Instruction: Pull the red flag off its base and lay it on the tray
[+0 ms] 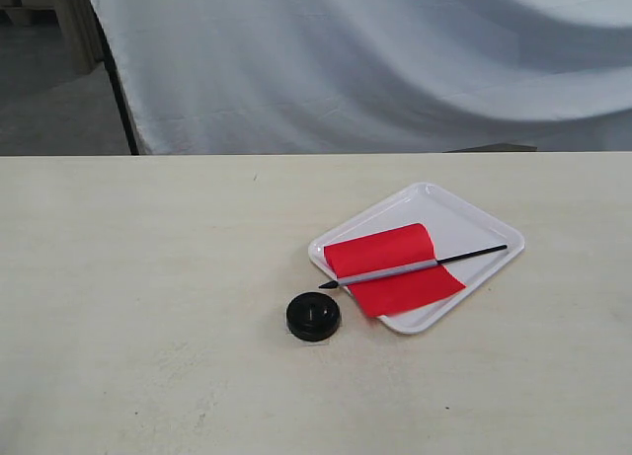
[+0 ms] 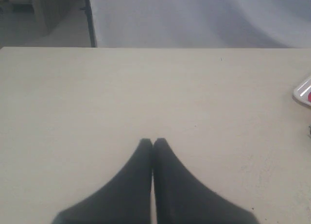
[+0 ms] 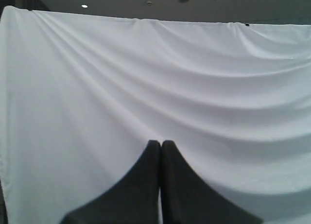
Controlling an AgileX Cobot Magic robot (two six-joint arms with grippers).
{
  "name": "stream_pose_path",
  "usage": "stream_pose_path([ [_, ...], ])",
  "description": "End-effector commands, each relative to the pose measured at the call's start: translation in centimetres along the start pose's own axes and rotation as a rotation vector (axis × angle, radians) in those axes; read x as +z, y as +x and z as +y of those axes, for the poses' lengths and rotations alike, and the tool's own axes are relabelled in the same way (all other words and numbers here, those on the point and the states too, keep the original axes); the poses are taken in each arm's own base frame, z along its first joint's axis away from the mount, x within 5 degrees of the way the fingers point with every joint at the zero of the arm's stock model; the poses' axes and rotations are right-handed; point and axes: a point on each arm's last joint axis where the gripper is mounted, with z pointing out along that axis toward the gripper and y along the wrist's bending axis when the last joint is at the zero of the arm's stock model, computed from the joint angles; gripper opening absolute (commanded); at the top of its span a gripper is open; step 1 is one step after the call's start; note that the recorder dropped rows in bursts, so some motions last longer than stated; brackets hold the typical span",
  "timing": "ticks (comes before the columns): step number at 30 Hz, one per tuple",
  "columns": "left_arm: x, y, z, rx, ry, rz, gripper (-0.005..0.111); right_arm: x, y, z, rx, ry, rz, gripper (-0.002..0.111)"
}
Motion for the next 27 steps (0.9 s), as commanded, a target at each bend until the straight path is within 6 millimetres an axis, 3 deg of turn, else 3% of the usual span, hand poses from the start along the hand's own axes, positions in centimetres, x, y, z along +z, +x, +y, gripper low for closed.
stream_pose_path([
  [1,0.0,0.0,0.0,0.002,0.004,-0.004,0.000,-0.1,0.0,0.2,0.023,-0.055,-0.008,0.000],
  [6,0.0,0.0,0.0,0.002,0.004,-0.004,0.000,-0.1,-0.4,0.2,0.035,-0.071,-0.056,0.000],
  [9,0.0,0.0,0.0,0.002,0.004,-0.004,0.000,-0.1,0.1,0.3,0.017,-0.080,0.006,0.000],
  [14,0.0,0.0,0.0,0.002,0.004,-0.004,0.000,-0.4,3.4,0.3,-0.050,-0.094,0.180,0.000],
  [19,0.0,0.0,0.0,0.002,0.004,-0.004,0.000,-1.6,8.9,-0.1,-0.113,-0.098,0.345,0.000],
  [22,0.0,0.0,0.0,0.002,0.004,-0.004,0.000,-2.2,10.3,-0.1,-0.196,-0.142,0.491,0.000],
  [27,0.0,0.0,0.0,0.002,0.004,-0.004,0.000,-2.3,10.4,0.1,-0.047,-0.125,0.507,0.000],
])
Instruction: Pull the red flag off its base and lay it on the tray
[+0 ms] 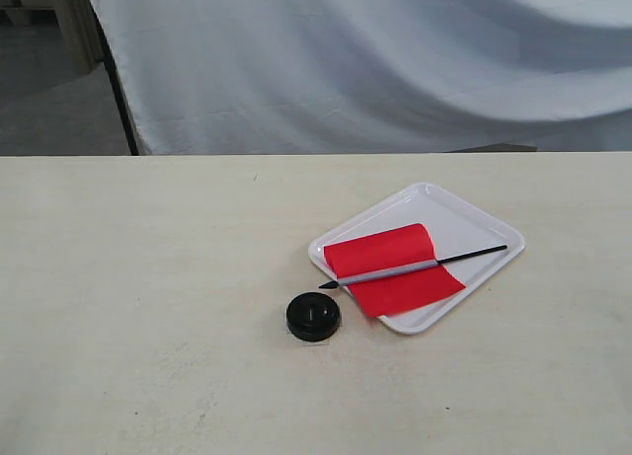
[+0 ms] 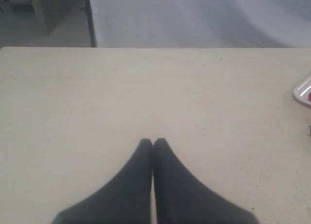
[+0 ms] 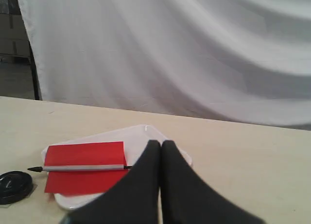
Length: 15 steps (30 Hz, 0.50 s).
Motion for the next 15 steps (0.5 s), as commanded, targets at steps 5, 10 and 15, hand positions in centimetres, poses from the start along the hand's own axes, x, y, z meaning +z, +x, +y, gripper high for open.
stream_pose_path([
  [5,0.01,0.01,-0.02,0.002,0.004,-0.004,0.000,-0.05,0.44,0.34,0.144,-0.037,0.049,0.000],
  [10,0.01,0.01,-0.02,0.002,0.004,-0.004,0.000,-0.05,0.45,0.36,0.159,-0.038,0.051,0.000],
  [15,0.01,0.01,-0.02,0.002,0.004,-0.004,0.000,-0.06,0.53,0.40,0.163,-0.042,0.060,0.000],
])
